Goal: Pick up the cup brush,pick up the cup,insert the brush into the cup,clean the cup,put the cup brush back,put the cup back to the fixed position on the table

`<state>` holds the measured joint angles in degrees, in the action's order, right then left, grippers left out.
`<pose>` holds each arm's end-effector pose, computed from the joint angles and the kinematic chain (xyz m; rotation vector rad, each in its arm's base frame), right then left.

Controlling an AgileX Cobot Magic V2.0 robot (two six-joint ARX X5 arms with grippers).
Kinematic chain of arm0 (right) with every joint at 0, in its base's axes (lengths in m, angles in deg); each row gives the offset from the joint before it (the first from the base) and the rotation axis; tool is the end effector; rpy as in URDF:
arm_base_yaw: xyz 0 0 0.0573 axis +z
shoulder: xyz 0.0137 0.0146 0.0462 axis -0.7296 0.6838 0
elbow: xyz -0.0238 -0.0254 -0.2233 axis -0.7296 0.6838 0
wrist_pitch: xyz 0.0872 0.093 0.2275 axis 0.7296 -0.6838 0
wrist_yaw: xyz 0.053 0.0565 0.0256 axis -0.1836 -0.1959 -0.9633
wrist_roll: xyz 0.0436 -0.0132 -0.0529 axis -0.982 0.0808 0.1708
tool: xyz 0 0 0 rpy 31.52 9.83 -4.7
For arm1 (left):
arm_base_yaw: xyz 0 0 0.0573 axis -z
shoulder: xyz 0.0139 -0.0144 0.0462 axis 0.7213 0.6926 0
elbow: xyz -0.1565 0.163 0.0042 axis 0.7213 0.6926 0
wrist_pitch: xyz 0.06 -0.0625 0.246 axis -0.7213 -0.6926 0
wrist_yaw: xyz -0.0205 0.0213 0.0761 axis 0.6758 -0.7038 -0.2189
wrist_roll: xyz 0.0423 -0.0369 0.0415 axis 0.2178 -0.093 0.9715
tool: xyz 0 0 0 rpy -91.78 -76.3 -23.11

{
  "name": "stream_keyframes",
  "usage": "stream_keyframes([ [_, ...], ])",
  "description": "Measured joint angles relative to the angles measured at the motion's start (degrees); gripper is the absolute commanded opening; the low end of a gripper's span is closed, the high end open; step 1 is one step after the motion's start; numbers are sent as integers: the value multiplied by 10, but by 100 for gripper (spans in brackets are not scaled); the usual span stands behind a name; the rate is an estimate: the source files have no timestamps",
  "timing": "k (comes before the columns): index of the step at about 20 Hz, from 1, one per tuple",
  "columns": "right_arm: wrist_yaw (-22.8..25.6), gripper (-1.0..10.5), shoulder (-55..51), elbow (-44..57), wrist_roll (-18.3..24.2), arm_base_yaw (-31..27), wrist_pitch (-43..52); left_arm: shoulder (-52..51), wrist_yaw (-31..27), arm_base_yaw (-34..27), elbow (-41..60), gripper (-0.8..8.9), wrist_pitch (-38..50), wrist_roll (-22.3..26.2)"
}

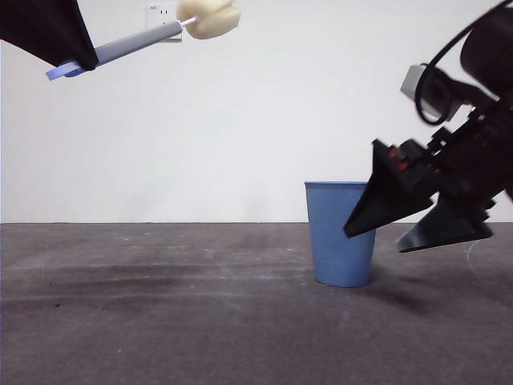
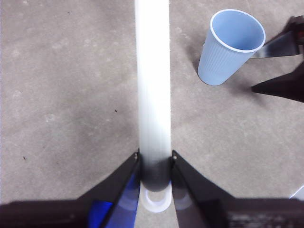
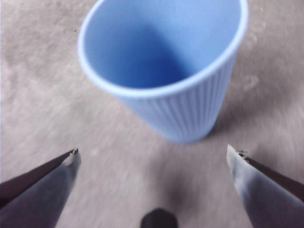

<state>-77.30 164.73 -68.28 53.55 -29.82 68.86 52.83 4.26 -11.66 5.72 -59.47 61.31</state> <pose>0.2706 0.1078 0.0971 -0.0906 0.7031 0.7915 0.1930 -0.1314 0.2619 0.0892 0.7211 -0.5086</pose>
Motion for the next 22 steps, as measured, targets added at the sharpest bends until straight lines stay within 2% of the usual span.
stream_keyframes([
  [11, 15, 560, 129, 0, 2, 14, 203, 0, 0, 0, 0, -9, -13, 1],
  [14, 17, 519, 148, 1, -1, 15, 263, 0, 0, 0, 0, -9, -13, 1],
  [17, 16, 458, 172, 1, -4, 18, 276, 0, 0, 0, 0, -9, -13, 1],
  [20, 15, 252, 186, 2, -11, 19, 301, 0, 0, 0, 0, -9, -13, 1],
  [22, 15, 182, 186, 2, -16, 21, 316, 0, 0, 0, 0, -9, -13, 1],
])
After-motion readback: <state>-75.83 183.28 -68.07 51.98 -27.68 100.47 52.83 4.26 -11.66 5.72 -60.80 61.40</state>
